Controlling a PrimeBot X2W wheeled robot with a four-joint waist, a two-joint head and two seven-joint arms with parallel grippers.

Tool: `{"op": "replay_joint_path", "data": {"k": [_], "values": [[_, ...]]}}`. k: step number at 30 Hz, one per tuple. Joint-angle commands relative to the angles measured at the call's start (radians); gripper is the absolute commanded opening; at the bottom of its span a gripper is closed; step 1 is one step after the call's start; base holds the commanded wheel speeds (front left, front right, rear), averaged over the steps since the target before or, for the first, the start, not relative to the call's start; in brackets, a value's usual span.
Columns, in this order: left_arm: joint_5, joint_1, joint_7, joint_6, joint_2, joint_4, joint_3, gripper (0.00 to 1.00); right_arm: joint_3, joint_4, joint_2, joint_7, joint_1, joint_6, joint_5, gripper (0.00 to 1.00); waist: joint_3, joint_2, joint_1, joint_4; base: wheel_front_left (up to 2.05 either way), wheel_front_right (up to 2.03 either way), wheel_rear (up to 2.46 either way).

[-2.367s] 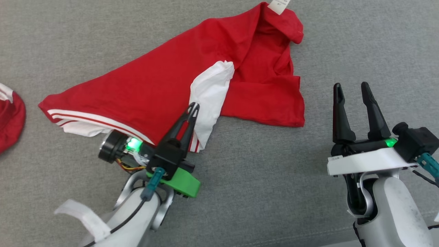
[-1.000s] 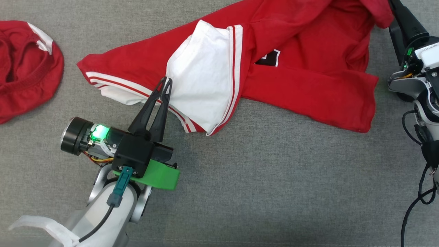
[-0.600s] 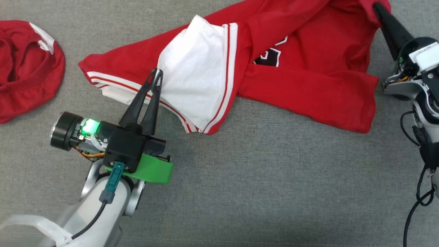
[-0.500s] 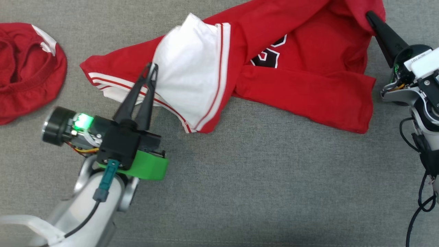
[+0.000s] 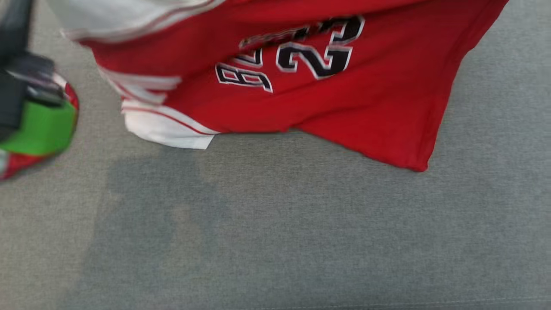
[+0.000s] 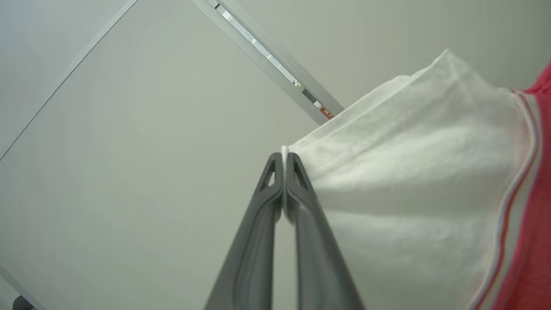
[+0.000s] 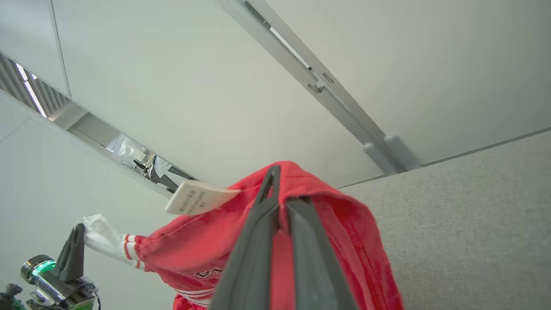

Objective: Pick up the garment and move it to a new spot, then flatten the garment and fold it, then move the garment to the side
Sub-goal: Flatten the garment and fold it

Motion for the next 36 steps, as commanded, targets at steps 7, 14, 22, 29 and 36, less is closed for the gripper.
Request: {"op": "replay_joint_path", "data": {"k": [7, 14, 22, 29, 36], "values": [[-0.016, -0.374, 0.04, -0.177, 0.027, 0.147, -0.016, 0.0, 0.03, 0.081, -0.028, 0.051, -0.281, 0.0, -0.066, 0.0, 0.079, 0.0, -0.0001, -0.038, 0.0, 0.0, 0.0], [0.1, -0.824, -0.086, -0.212, -0.067, 0.48, -0.122, 0.0, 0.118, 0.266, 0.031, -0.042, -0.644, 0.0, -0.283, 0.0, 0.212, 0.0, -0.0001, -0.058, 0.0, 0.0, 0.0], [0.241, -1.207, -0.24, -0.09, -0.189, 0.726, -0.175, 0.0, 0.232, 0.39, 0.061, -0.257, -0.925, 0.0, -0.456, 0.0, 0.332, 0.0, -0.0001, -0.064, 0.0, 0.0, 0.0], [0.143, -1.106, -0.24, -0.016, -0.159, 0.556, -0.217, 0.0, 0.373, 0.385, 0.002, -0.312, -0.912, 0.0, -0.409, 0.0, 0.412, 0.0, -0.0001, -0.008, 0.0, 0.0, 0.0], [-0.025, -0.727, -0.24, 0.051, -0.11, 0.392, -0.195, 0.0, 0.494, 0.338, -0.077, -0.358, -0.724, 0.0, -0.247, 0.0, 0.342, 0.0, -0.0001, 0.03, 0.0, 0.0, 0.0]]}}
